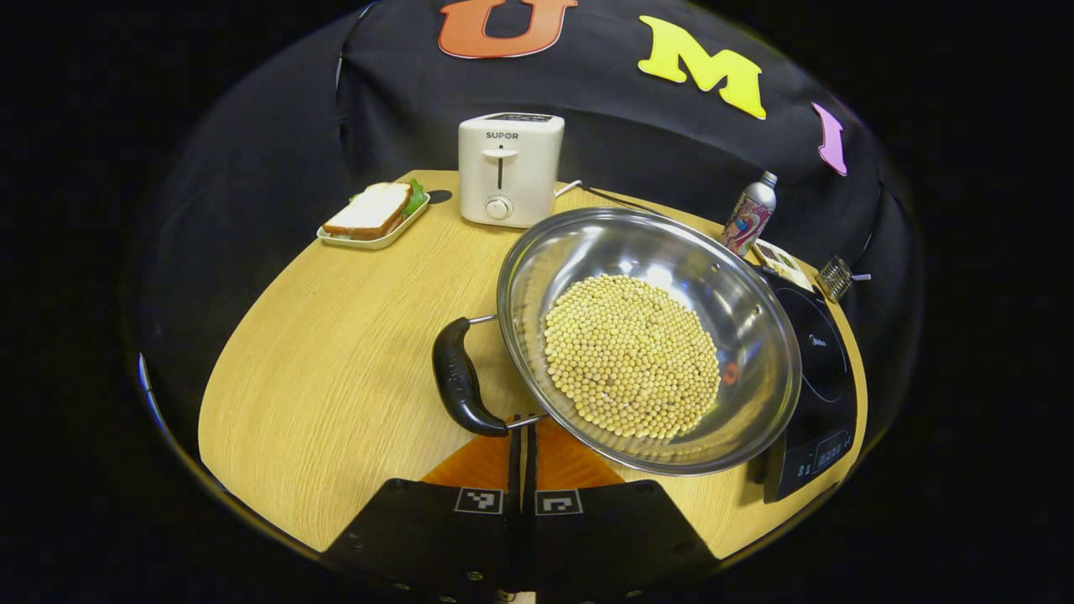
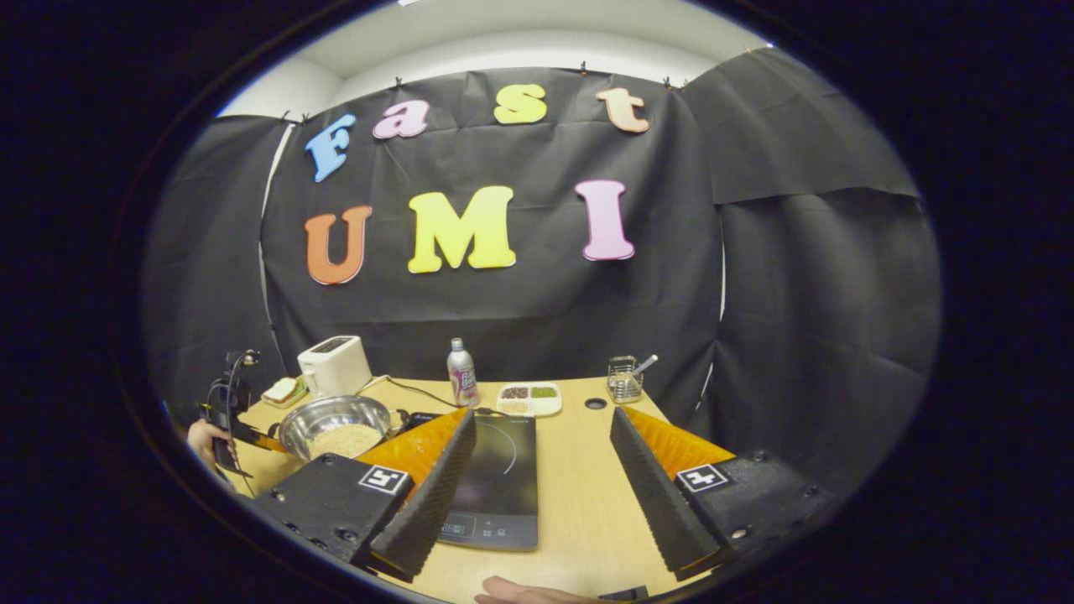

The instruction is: First push the handle of the pot to place it horizontally, then grasp the pot with both hands and set it on the induction cooktop.

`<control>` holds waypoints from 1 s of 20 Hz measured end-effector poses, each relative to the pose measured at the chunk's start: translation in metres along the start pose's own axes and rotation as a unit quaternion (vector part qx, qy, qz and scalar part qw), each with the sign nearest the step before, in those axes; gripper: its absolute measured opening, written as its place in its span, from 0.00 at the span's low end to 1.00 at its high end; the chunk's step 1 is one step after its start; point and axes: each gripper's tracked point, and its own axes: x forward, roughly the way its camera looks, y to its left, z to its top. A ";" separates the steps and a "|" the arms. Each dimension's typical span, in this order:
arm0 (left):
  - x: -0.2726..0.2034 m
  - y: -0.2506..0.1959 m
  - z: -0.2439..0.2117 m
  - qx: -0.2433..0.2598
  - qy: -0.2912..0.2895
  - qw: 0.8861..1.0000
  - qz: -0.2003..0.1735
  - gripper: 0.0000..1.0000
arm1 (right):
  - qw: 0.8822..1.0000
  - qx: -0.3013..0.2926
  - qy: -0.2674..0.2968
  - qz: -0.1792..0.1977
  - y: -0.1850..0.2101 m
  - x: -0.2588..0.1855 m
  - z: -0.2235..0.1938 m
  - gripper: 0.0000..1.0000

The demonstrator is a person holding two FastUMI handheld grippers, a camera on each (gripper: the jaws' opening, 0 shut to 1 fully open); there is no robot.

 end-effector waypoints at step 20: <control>0.052 0.029 0.062 0.003 -0.017 1.000 0.018 0.00 | 0.999 -0.031 0.037 0.007 0.051 0.039 -0.018 0.97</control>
